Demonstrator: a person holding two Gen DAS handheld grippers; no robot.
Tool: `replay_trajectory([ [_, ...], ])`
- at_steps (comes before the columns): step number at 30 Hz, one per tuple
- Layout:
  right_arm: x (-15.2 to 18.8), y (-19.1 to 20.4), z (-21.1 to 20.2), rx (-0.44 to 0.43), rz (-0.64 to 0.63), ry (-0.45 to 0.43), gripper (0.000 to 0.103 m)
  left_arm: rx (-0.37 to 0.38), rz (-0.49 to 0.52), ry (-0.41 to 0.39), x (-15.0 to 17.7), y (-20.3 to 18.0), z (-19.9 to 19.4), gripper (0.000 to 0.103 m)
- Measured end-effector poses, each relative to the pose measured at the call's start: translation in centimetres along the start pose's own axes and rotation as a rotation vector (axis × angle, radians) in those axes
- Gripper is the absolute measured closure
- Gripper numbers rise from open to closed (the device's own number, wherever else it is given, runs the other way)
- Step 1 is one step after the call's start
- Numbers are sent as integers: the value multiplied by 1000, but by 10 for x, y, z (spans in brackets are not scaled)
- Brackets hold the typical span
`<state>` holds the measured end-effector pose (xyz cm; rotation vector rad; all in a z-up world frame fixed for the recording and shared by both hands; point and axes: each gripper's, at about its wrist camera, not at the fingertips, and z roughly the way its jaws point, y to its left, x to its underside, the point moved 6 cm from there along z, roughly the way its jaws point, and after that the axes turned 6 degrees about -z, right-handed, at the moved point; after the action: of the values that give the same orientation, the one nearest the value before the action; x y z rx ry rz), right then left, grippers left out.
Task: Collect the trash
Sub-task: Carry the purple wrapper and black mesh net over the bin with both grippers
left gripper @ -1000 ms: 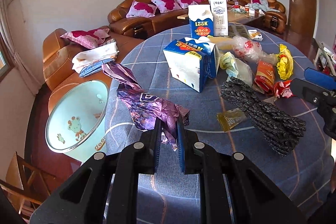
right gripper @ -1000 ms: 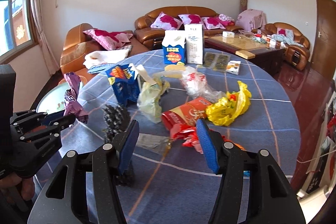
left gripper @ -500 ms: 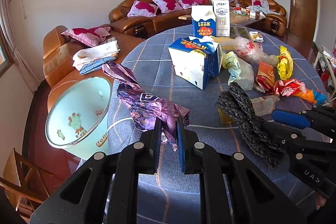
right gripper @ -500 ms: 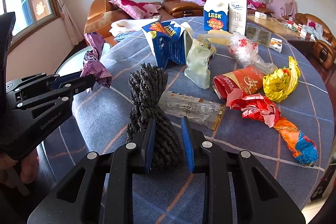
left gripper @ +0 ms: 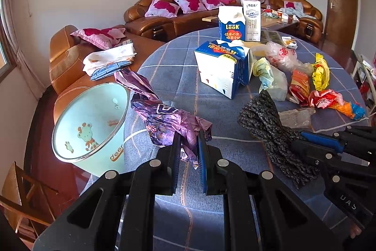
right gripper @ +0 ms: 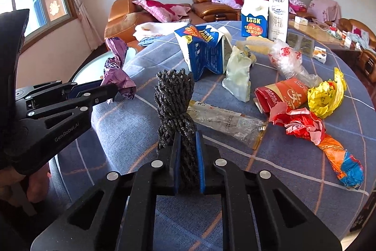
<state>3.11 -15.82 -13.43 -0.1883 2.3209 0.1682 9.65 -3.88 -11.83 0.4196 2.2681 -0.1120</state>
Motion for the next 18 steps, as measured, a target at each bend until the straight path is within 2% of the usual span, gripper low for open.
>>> replay_trajectory([
  [4,-13,2,-11,0,-2,-67,92,-27,-8,-28,-7,8,-5,89],
  [8,-40,6,-11,0,-23,-110,92,-63,-28,-34,-17,24,-5,89],
  [18,-106,22,30,-32,-96,-153,92,-182,-106,-19,-35,83,7,89],
])
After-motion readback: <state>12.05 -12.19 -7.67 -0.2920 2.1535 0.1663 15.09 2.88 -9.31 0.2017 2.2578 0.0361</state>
